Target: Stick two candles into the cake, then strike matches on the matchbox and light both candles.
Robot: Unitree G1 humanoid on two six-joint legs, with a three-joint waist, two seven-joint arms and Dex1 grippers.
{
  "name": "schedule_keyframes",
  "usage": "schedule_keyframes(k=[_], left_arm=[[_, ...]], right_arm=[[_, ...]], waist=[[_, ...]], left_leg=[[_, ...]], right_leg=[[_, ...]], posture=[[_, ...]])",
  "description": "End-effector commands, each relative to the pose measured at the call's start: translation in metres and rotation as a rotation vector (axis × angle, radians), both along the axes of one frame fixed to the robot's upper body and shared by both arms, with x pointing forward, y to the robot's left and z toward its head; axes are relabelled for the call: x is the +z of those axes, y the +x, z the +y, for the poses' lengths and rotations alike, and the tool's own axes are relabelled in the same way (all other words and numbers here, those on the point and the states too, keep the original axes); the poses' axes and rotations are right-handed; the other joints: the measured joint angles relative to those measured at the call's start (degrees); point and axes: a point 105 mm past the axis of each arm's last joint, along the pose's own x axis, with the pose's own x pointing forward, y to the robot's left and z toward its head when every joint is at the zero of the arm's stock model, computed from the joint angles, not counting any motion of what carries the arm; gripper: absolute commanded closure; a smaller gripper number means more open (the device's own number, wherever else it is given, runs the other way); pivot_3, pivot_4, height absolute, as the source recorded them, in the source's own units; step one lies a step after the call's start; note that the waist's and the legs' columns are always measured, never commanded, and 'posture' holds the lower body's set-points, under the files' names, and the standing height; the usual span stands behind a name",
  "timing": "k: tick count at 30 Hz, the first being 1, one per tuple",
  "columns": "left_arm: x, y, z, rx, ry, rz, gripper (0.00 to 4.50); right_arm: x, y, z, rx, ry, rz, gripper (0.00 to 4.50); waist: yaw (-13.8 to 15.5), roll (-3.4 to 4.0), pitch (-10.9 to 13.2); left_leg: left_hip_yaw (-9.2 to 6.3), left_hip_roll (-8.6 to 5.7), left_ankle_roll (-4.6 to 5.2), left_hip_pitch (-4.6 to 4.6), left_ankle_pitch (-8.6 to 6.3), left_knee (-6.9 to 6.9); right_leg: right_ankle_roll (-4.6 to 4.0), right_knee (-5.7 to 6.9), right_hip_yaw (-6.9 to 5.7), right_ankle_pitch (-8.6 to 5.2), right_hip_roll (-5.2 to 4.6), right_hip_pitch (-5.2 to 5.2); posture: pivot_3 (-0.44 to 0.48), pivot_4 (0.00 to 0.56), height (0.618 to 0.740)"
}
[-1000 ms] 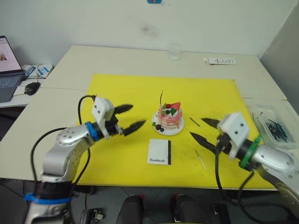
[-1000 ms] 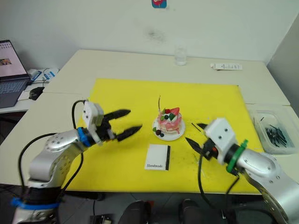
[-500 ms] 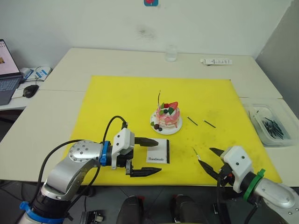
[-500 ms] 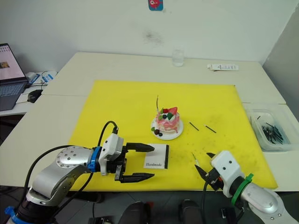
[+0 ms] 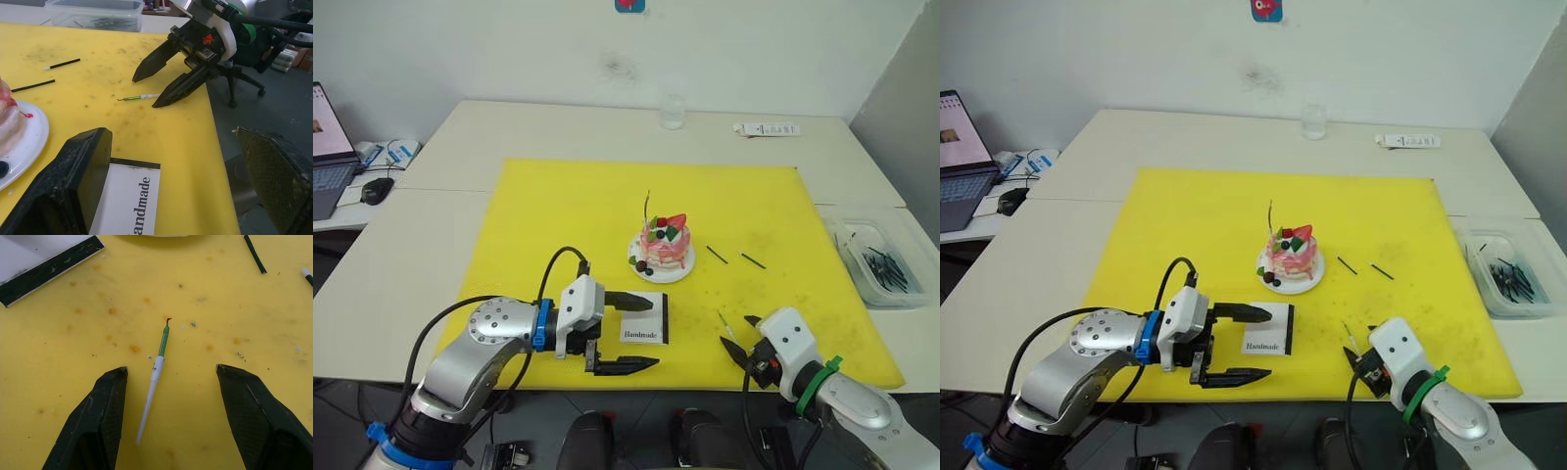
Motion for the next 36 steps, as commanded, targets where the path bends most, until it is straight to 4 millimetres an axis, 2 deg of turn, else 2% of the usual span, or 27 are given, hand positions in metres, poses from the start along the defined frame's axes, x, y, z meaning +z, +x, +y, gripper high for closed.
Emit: schedule_keyframes(k=[1,5,6,9,14,15,20,24,29,33,36], left_arm=[[0.006,-0.002,-0.006,-0.024,-0.012,-0.037,0.02],[0.007,0.0,-0.007,-0.025,-0.011,-0.039,0.02],[0.007,0.0,-0.008,-0.026,-0.01,-0.04,0.0],[0.007,0.001,-0.009,-0.03,-0.007,-0.044,0.0],[0.008,0.0,-0.011,-0.038,-0.01,-0.044,0.0],[0.009,0.0,-0.011,-0.04,-0.01,-0.043,0.0],[0.008,-0.006,-0.011,-0.068,-0.003,-0.023,0.0],[0.008,-0.007,-0.013,-0.075,-0.003,-0.019,0.0],[0.004,-0.008,-0.018,-0.087,-0.011,-0.011,0.0],[0.004,-0.007,-0.02,-0.084,-0.018,-0.015,0.0],[0.003,-0.007,-0.02,-0.085,-0.018,-0.014,0.0]], right_arm=[[0.0,0.0,0.003,-0.006,0.007,0.007,1.48],[-0.002,-0.001,0.003,-0.021,0.016,0.028,1.48],[-0.001,-0.001,0.003,-0.019,0.015,0.027,1.67],[0.0,-0.001,0.004,-0.016,0.012,0.024,2.46],[0.002,-0.001,0.004,-0.016,0.012,0.021,4.34],[0.002,-0.002,0.005,-0.014,0.012,0.021,4.48],[0.021,-0.003,-0.007,0.037,-0.018,-0.007,4.48],[0.037,-0.004,-0.036,0.094,-0.111,0.004,4.48],[0.037,-0.009,-0.102,0.174,-0.254,0.11,4.48],[0.027,-0.015,-0.131,0.213,-0.275,0.187,4.48],[0.021,-0.014,-0.143,0.22,-0.28,0.205,4.48]], waist=[[0.0,-0.01,0.0],[0.0,-0.04,-0.1],[0.0,-0.06,-0.1],[0.0,-0.09,-0.1],[0.0,-0.09,-0.2],[0.0,-0.09,-0.2],[0.0,-0.09,-0.2],[0.1,-0.09,-0.2],[0.2,-0.14,-0.1],[0.2,-0.13,-0.1],[0.1,-0.09,-0.2]], left_leg=[[0.0,0.0,0.0,0.0,0.0,0.0],[-0.01,0.01,0.0,0.0,0.0,0.0],[0.0,0.01,0.0,0.01,0.0,0.0],[0.0,0.0,0.0,0.01,0.0,0.0],[0.01,0.0,0.0,0.01,0.0,0.03],[0.01,-0.01,0.0,0.01,0.0,0.03],[0.03,-0.02,0.0,0.0,0.0,0.02],[0.05,-0.03,0.0,0.01,0.0,0.03],[-0.03,-0.07,0.01,0.19,-0.01,0.0],[-0.05,-0.05,0.01,0.42,-0.01,-0.02],[-0.08,-0.04,0.01,0.46,-0.01,-0.01]], right_leg=[[0.0,0.0,0.0,0.0,0.0,0.0],[0.0,0.01,-0.01,0.0,0.0,0.0],[0.0,0.01,0.0,0.0,0.0,0.0],[0.0,0.0,0.0,0.0,0.0,0.01],[0.01,0.0,0.01,0.01,0.0,0.01],[0.02,0.0,0.02,0.01,0.0,0.01],[0.02,-0.01,0.03,0.01,0.0,0.02],[0.05,-0.01,0.05,0.03,0.0,0.02],[0.02,-0.15,0.0,0.0,0.0,0.29],[-0.04,-0.15,-0.02,-0.03,0.0,0.48],[-0.05,-0.11,-0.03,-0.03,0.01,0.51]], posture=[[0.0,0.15,0.727],[0.0,0.15,0.727],[0.0,0.15,0.727],[0.0,0.15,0.727],[0.0,0.15,0.727],[0.0,0.15,0.727],[0.0,0.15,0.727],[0.0,0.15,0.727],[0.0,0.15,0.727],[0.0,0.15,0.727],[0.0,0.15,0.727]])
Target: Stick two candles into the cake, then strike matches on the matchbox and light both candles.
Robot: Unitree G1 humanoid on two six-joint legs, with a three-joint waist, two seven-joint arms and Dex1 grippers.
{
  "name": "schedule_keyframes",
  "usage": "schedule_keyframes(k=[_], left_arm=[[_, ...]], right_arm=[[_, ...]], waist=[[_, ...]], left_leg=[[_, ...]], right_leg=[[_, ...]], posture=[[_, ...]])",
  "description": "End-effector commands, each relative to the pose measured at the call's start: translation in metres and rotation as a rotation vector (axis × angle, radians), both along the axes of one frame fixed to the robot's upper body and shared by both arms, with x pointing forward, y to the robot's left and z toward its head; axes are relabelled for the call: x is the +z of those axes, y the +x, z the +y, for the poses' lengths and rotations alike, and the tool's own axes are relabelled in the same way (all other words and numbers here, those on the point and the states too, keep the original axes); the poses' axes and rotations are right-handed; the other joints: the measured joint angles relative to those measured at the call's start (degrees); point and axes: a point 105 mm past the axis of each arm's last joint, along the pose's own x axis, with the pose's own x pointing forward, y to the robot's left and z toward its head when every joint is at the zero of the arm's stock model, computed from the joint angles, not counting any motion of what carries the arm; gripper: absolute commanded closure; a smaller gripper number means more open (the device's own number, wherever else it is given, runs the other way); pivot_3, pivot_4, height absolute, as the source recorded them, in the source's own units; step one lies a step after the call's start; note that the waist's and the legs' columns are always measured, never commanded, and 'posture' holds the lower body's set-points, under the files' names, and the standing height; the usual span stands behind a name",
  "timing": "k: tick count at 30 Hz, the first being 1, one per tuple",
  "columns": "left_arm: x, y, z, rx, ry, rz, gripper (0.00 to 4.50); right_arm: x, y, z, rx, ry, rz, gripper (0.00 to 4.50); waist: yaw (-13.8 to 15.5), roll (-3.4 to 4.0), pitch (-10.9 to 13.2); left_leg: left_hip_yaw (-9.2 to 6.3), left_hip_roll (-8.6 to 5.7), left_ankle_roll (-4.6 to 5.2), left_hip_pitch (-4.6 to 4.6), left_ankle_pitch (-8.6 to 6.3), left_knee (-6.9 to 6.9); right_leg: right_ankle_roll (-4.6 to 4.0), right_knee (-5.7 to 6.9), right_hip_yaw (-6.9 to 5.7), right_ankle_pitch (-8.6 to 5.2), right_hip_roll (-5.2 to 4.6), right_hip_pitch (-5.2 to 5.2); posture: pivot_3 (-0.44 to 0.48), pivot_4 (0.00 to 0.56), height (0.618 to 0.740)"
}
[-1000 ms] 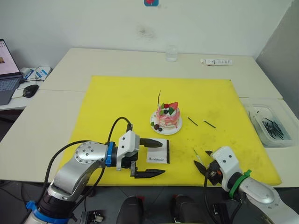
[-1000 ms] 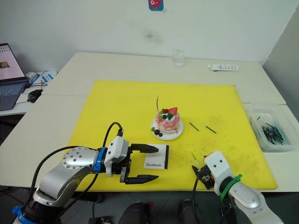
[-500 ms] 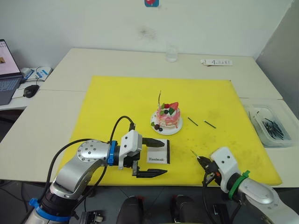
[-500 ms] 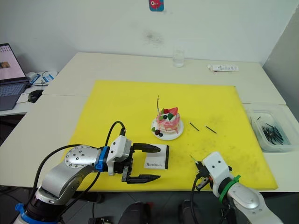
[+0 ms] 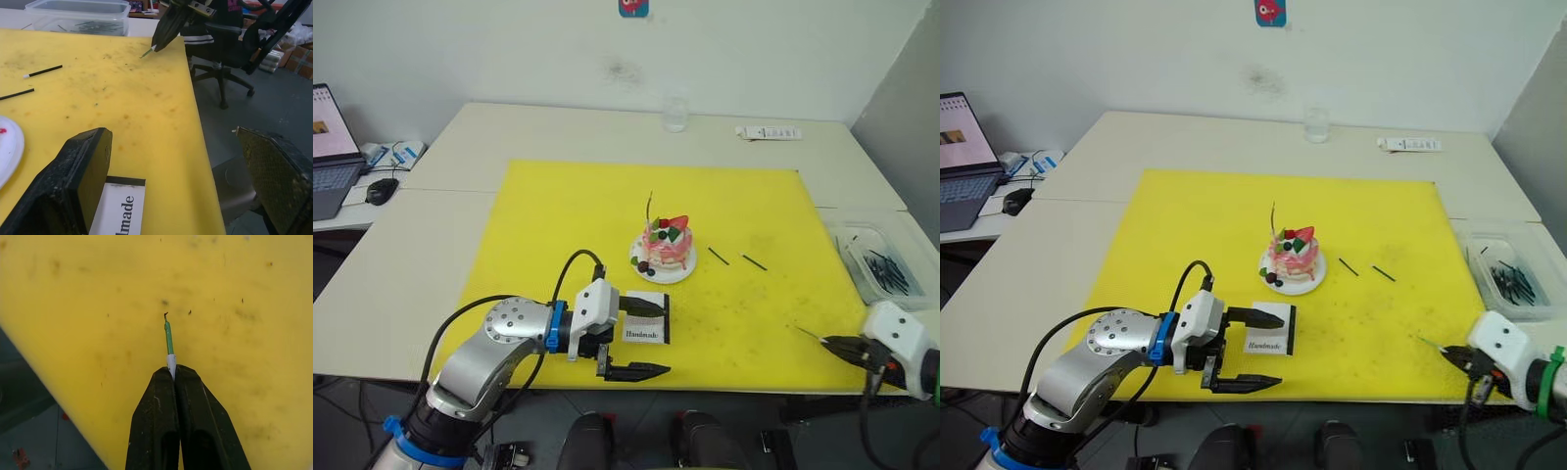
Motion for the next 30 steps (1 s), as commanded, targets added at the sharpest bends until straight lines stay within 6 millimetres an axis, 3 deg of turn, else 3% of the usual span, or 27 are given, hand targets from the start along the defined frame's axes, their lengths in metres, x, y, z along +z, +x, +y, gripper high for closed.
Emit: schedule_keyframes(k=[1,8,9,12,15,18,22,24,30], left_arm=[[0.005,-0.002,-0.004,-0.025,-0.013,-0.034,0.0],[0.005,-0.005,-0.006,-0.03,-0.019,-0.028,0.0],[0.005,-0.006,-0.006,-0.031,-0.019,-0.028,0.0],[0.004,-0.006,-0.006,-0.034,-0.02,-0.027,0.0],[0.004,-0.007,-0.007,-0.034,-0.022,-0.027,0.0],[0.004,-0.008,-0.007,-0.035,-0.024,-0.026,0.0],[0.0,-0.01,-0.008,-0.047,-0.011,-0.036,0.0],[-0.001,-0.01,-0.009,-0.05,-0.01,-0.04,0.0],[-0.001,-0.012,-0.019,-0.057,-0.038,-0.047,0.0]], right_arm=[[0.003,0.004,-0.008,0.031,-0.01,-0.021,4.48],[-0.001,0.015,-0.007,0.028,0.025,-0.014,4.48],[-0.002,0.014,-0.007,0.033,0.024,-0.002,4.03],[-0.003,0.015,-0.01,0.039,-0.003,0.001,3.22],[0.0,0.016,-0.014,0.039,-0.025,-0.012,2.04],[0.014,0.018,-0.013,0.072,-0.057,-0.032,0.98],[0.03,0.015,-0.007,0.104,-0.135,0.027,0.98],[0.033,0.016,-0.009,0.078,-0.24,0.069,0.98],[0.038,0.021,0.009,0.027,-0.3,0.207,0.98]], waist=[[-0.1,0.04,0.0],[-0.1,0.07,0.0],[-0.1,0.07,0.0],[0.0,0.08,0.0],[0.0,0.08,0.0],[0.0,0.13,-0.1],[0.0,0.23,-0.1],[0.0,0.24,-0.1],[-0.1,0.23,-0.1]], left_leg=[[0.0,0.0,0.0,0.0,0.0,0.0],[0.01,-0.02,0.0,0.0,0.0,0.01],[0.01,-0.02,0.0,0.0,0.0,0.0],[0.01,-0.02,0.0,-0.01,0.0,-0.01],[0.01,-0.01,0.0,0.0,0.0,-0.01],[0.01,-0.01,0.0,0.0,0.0,0.0],[0.03,-0.02,0.0,0.0,0.0,0.0],[0.02,0.0,0.0,0.01,0.0,0.0],[0.04,0.0,-0.01,0.01,0.0,0.01]], right_leg=[[0.0,0.01,0.01,0.0,0.0,0.0],[0.0,0.01,0.03,0.0,0.0,0.01],[0.0,0.0,0.03,0.0,-0.01,0.01],[-0.02,-0.02,0.02,-0.02,-0.01,0.01],[-0.02,-0.01,0.01,-0.02,-0.01,0.01],[-0.02,0.01,0.01,-0.02,-0.01,0.01],[-0.02,0.02,0.04,-0.02,-0.01,0.0],[-0.02,0.02,0.02,-0.02,-0.01,0.01],[-0.02,0.02,0.05,-0.01,-0.02,0.0]], posture=[[0.0,0.15,0.727],[0.0,0.15,0.727],[0.0,0.15,0.727],[0.0,0.15,0.727],[0.0,0.15,0.727],[0.0,0.15,0.727],[0.0,0.15,0.727],[0.0,0.15,0.727],[0.0,0.15,0.727]])
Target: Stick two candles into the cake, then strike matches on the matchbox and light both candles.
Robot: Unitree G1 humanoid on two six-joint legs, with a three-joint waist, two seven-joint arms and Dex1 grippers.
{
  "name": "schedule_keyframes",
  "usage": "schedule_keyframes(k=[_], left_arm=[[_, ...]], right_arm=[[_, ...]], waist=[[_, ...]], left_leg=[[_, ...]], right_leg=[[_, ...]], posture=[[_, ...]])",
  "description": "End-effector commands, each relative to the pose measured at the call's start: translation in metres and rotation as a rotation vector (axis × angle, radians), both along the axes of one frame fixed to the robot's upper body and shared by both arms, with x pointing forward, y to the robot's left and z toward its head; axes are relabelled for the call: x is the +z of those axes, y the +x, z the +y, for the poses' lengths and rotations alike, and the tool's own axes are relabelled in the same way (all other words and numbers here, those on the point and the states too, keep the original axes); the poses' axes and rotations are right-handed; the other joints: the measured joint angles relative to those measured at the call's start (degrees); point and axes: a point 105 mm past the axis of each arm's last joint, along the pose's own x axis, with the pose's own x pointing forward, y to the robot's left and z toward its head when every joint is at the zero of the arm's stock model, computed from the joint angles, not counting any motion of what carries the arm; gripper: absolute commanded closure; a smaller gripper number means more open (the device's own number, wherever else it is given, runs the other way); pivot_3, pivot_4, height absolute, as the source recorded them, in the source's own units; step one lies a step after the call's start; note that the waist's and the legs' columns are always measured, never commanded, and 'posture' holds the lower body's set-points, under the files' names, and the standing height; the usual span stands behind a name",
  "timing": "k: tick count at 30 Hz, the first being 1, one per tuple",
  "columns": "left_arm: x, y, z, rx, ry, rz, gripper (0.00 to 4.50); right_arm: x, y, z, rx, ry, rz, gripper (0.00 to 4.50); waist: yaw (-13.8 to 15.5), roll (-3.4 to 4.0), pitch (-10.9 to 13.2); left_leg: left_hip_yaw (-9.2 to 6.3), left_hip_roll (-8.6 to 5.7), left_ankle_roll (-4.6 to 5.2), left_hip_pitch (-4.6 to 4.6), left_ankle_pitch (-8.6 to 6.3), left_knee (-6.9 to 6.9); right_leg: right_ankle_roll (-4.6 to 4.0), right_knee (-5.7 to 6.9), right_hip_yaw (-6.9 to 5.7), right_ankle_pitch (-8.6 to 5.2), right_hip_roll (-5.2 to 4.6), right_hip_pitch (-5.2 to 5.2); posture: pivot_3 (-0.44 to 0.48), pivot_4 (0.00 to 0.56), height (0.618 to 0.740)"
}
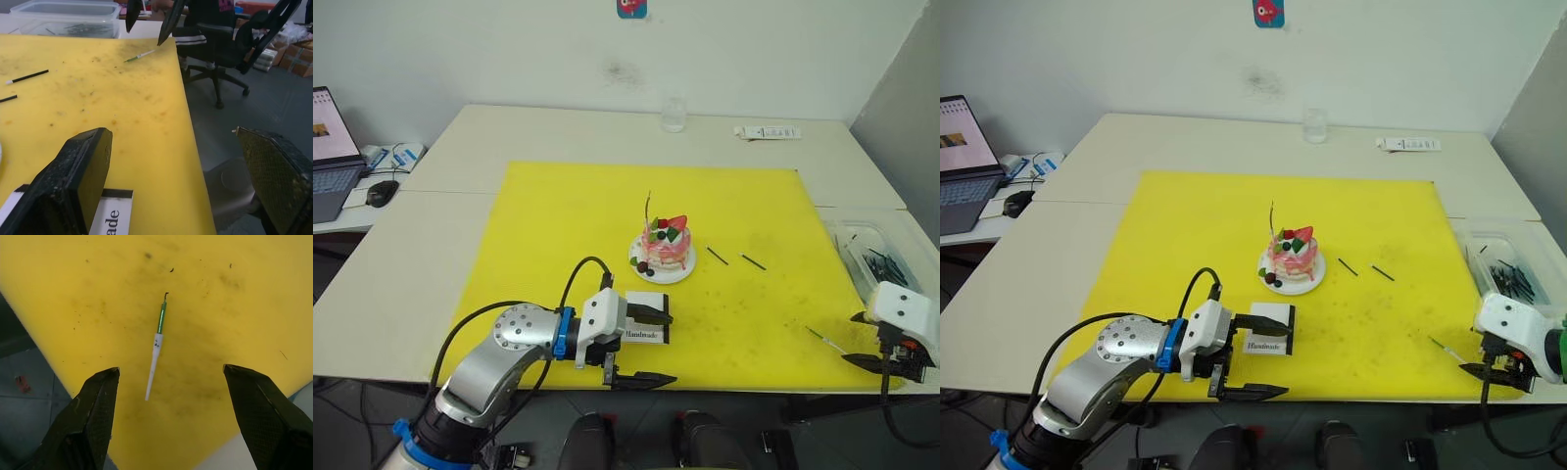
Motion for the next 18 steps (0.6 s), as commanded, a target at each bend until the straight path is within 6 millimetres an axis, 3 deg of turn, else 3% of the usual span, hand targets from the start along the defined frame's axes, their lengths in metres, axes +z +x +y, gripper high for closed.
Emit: schedule_keyframes(k=[1,10,18], left_arm=[[0.005,-0.005,-0.008,-0.028,-0.015,-0.042,0.0],[0.007,-0.006,-0.016,-0.017,-0.045,-0.046,0.0],[0.022,-0.013,-0.021,-0.073,-0.081,-0.011,0.0]], right_arm=[[0.004,0.005,0.008,-0.035,-0.04,0.031,0.98],[-0.01,0.02,0.007,-0.041,-0.083,0.094,0.98],[-0.02,0.018,0.01,-0.024,-0.075,0.153,0.98]], waist=[[0.0,-0.02,0.0],[0.0,-0.01,0.0],[0.0,0.0,0.0]], left_leg=[[-0.01,-0.01,0.0,-0.01,0.0,-0.01],[0.02,-0.02,0.0,-0.1,0.0,-0.05],[0.03,0.02,0.0,-0.09,0.0,-0.03]], right_leg=[[0.0,-0.01,-0.02,0.0,-0.02,0.0],[-0.03,-0.06,-0.02,-0.03,-0.03,-0.11],[-0.03,0.02,-0.03,-0.03,0.0,-0.14]], posture=[[0.0,0.15,0.727],[0.0,0.15,0.727],[0.0,0.15,0.727]])
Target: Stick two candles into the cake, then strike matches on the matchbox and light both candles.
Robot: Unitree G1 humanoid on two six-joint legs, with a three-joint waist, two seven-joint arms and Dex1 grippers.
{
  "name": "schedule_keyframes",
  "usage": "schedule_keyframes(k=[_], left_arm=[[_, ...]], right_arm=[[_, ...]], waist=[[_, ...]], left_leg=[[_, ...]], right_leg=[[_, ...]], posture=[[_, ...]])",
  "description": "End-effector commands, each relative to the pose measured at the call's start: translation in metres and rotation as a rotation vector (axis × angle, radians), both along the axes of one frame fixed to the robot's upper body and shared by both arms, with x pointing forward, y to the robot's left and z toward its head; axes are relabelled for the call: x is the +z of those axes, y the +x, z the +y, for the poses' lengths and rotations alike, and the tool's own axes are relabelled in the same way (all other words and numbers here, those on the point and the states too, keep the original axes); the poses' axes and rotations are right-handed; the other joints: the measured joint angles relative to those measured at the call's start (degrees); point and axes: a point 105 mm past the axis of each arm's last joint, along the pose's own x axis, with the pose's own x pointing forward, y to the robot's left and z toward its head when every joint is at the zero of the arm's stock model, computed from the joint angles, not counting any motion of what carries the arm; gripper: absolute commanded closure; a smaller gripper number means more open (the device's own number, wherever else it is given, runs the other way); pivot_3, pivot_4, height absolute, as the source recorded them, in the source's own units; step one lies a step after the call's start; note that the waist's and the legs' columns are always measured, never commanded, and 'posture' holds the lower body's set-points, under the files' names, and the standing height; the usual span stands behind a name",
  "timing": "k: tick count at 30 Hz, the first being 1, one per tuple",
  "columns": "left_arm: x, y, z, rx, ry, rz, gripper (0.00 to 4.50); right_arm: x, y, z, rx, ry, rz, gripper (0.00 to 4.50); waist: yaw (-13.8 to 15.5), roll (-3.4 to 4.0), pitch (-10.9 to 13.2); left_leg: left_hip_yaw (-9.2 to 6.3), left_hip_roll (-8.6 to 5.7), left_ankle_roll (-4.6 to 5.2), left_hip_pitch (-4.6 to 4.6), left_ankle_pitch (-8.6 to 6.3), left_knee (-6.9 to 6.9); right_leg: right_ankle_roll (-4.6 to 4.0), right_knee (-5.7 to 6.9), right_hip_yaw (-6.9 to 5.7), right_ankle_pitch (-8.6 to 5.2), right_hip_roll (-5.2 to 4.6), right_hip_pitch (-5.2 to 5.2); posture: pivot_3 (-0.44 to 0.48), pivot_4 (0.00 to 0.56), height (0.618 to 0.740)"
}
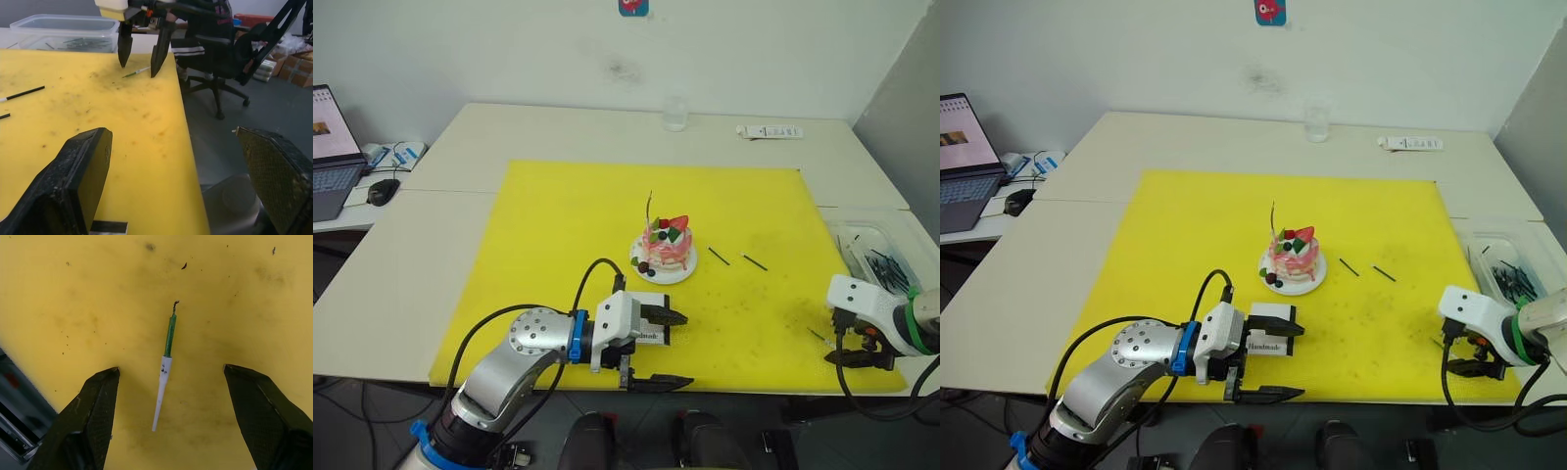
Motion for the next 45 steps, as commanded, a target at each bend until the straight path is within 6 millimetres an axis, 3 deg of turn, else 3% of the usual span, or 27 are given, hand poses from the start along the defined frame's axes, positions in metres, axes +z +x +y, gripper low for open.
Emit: schedule_keyframes(k=[1,5,8,16,22,27,31,34,37,41,45], left_arm=[[0.016,-0.007,-0.005,-0.055,-0.037,-0.017,0.0],[0.023,-0.012,-0.011,-0.1,-0.07,-0.038,0.0],[0.023,-0.015,-0.014,-0.14,-0.062,-0.057,0.0],[0.02,-0.014,-0.017,-0.169,-0.055,-0.082,0.0],[0.017,-0.011,-0.014,-0.152,-0.04,-0.082,0.0],[0.016,-0.004,-0.007,-0.074,-0.038,-0.074,0.0],[0.026,0.005,0.006,0.036,-0.11,-0.068,0.0],[0.031,0.012,0.015,0.128,-0.141,-0.06,0.0],[0.039,0.026,0.026,0.259,-0.173,-0.059,0.0],[0.042,0.034,0.037,0.328,-0.17,-0.039,0.0],[0.047,0.043,0.043,0.378,-0.19,-0.014,0.0]], right_arm=[[0.003,0.001,0.001,0.02,-0.012,-0.002,0.98],[0.002,0.003,0.004,0.018,-0.005,-0.003,0.98],[0.001,0.003,0.004,0.02,-0.009,0.002,1.56],[0.001,0.003,0.009,0.028,-0.003,0.011,4.41],[0.008,0.005,0.012,0.023,0.021,0.002,4.48],[0.04,0.016,0.026,0.028,0.136,-0.098,4.48],[0.088,0.035,0.068,0.071,0.429,-0.315,4.48],[0.113,0.043,0.103,0.116,0.665,-0.459,4.48],[0.118,0.049,0.131,0.172,0.819,-0.602,4.48],[0.125,0.067,0.154,0.14,1.049,-0.835,4.48],[0.103,0.079,0.171,0.15,1.046,-0.888,4.48]], waist=[[0.0,0.0,0.0],[0.0,0.0,0.0],[0.0,0.0,0.0],[0.0,0.01,0.0],[0.0,0.01,0.0],[-0.1,0.01,0.0],[-0.7,-0.02,0.0],[-0.8,-0.09,0.0],[-0.7,-0.1,0.0],[-0.8,-0.09,0.0],[-0.8,-0.08,0.0]], left_leg=[[0.0,0.0,0.0,0.0,0.0,0.01],[0.02,-0.01,0.0,0.0,0.0,0.01],[0.0,0.0,0.0,0.0,0.0,0.0],[0.02,-0.01,0.0,0.01,0.0,0.02],[0.03,0.0,0.0,0.01,0.0,0.01],[0.03,0.0,0.0,0.01,0.0,0.0],[0.01,0.05,0.0,0.02,0.0,0.01],[-0.13,0.09,0.0,0.03,0.0,0.0],[-0.22,0.1,0.0,-0.02,0.0,0.0],[-0.11,0.06,0.0,-0.07,0.0,-0.03],[-0.06,0.05,0.0,-0.06,0.0,-0.01]], right_leg=[[0.0,0.0,0.01,0.0,0.0,0.0],[0.01,-0.02,0.03,0.0,0.0,0.01],[0.0,-0.01,0.01,0.0,0.02,0.01],[0.01,0.0,0.04,0.01,0.02,0.01],[0.01,-0.01,0.04,0.01,0.02,0.0],[0.01,0.01,0.04,0.01,0.03,-0.01],[0.17,0.02,0.07,0.11,0.09,0.0],[0.35,0.04,-0.02,0.21,0.17,0.05],[0.34,0.04,-0.09,0.2,0.2,0.07],[0.36,-0.01,-0.01,0.2,0.18,0.02],[0.37,0.02,0.02,0.21,0.17,0.02]], posture=[[0.0,0.15,0.727],[0.0,0.15,0.727],[0.0,0.15,0.727],[0.0,0.15,0.727],[0.0,0.15,0.727],[0.0,0.15,0.727],[0.0,0.15,0.727],[0.0,0.15,0.727],[0.0,0.15,0.727],[0.0,0.15,0.727],[0.0,0.15,0.727]])
